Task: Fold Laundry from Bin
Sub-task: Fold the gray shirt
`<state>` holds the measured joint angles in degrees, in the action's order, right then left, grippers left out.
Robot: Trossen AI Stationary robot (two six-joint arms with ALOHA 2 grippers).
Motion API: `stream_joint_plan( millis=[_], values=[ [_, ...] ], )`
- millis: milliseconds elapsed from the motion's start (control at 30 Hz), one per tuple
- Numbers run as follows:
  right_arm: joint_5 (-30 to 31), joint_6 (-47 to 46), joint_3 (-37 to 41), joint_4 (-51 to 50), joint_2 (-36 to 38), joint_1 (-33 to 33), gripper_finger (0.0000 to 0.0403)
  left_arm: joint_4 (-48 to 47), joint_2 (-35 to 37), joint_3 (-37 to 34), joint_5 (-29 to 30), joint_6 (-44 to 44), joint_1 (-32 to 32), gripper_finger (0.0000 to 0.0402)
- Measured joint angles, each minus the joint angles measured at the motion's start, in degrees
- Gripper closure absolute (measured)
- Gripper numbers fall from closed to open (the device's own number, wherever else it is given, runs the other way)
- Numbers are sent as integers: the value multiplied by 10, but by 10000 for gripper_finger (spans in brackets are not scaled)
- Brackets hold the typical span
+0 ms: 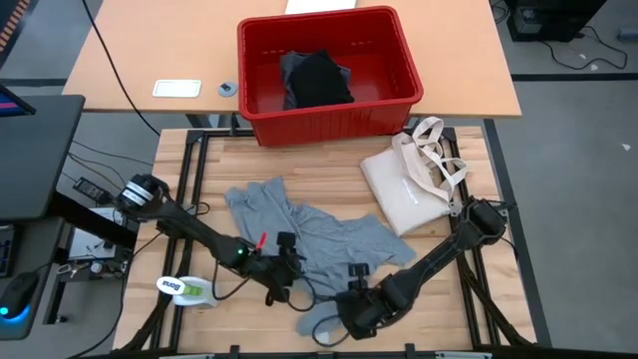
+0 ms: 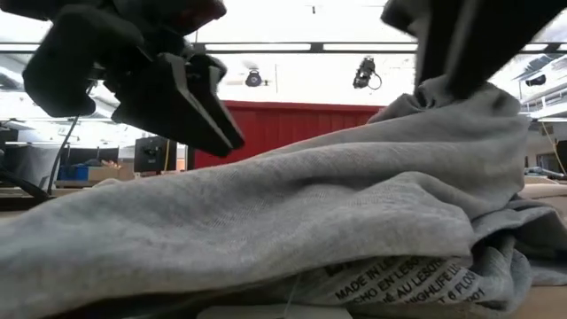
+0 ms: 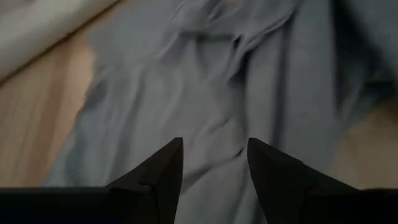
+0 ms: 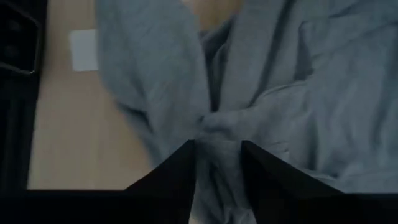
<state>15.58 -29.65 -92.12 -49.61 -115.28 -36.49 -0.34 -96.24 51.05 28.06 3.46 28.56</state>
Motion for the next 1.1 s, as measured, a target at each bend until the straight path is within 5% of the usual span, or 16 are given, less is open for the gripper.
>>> stream_joint_plan(
  millis=[333,933,1100],
  values=[
    [70,-87,-3,-29,1,-49,254,209,-64,3,-125,-106,-27,214],
    [119,-154,-36,-84,3,-83,254,147,-159,116,-126,-216,-56,217],
    [121,-157,-35,-83,3,-86,254,145,-159,117,-124,-212,-60,259]
  ],
)
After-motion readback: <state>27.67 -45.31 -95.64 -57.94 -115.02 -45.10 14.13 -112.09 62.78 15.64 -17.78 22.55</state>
